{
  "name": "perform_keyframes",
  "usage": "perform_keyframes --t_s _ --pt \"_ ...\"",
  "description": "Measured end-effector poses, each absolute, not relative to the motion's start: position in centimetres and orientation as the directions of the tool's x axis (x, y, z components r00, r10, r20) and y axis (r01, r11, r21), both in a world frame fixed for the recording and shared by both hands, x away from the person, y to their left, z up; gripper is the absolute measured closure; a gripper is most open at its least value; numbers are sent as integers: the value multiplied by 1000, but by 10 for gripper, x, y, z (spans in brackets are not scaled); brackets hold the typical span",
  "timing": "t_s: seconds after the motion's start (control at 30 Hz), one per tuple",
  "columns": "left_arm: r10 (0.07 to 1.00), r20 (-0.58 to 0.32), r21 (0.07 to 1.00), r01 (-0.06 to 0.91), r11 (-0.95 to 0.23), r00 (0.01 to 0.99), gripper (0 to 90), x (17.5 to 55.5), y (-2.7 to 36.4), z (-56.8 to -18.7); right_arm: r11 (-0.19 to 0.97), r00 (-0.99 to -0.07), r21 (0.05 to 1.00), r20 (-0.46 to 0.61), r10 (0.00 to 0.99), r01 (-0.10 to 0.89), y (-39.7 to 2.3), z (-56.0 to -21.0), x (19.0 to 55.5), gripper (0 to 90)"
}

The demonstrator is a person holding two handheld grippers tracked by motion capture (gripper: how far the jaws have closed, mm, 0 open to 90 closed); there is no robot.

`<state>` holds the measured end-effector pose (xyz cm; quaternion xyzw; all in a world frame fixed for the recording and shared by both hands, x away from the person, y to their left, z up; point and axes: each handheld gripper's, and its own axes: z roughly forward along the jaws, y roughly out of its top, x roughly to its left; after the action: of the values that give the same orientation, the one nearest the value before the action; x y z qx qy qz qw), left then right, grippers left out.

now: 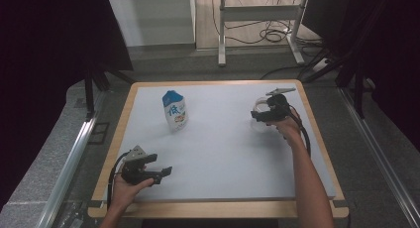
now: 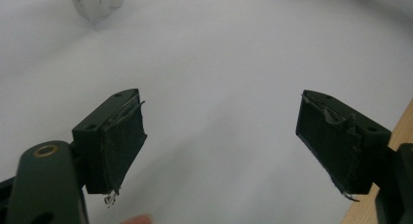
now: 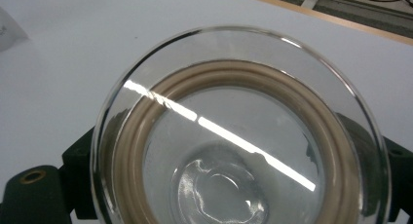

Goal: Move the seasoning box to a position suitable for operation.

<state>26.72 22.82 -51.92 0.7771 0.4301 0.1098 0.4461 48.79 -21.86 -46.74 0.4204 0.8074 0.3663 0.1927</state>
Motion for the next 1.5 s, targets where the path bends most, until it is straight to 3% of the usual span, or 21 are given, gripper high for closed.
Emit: perform_keyframes --t_s 0.5,0.87,1.5 --pt "763 -225 788 574 -223 606 176 267 229 -520 410 -623 780 -32 781 473 -208 -437 427 113" --pt "765 -232 779 586 -223 601 176 270 230 -524 454 -680 770 -35 733 449 -198 -447 393 113" --pt "764 -234 773 592 -228 601 176 271 229 -526 560 -766 701 -29 642 442 -184 -463 373 113"
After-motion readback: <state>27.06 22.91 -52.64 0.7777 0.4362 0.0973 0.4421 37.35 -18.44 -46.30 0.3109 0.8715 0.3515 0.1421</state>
